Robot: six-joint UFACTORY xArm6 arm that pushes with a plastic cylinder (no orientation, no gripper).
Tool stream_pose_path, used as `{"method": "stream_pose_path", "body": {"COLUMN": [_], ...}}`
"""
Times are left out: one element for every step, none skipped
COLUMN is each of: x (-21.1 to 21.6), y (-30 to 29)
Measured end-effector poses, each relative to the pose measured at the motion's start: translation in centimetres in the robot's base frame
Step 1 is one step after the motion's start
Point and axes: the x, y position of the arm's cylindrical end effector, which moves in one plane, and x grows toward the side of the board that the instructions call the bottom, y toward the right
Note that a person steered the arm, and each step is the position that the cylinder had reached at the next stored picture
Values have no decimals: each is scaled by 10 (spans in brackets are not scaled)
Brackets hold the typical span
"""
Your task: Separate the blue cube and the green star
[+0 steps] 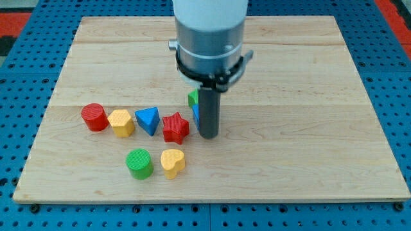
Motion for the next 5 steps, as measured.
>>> {"method": "stream_pose_path", "body": {"x": [-1, -60, -45, -13, -14], "y": [-51, -72, -14, -1, -57]}}
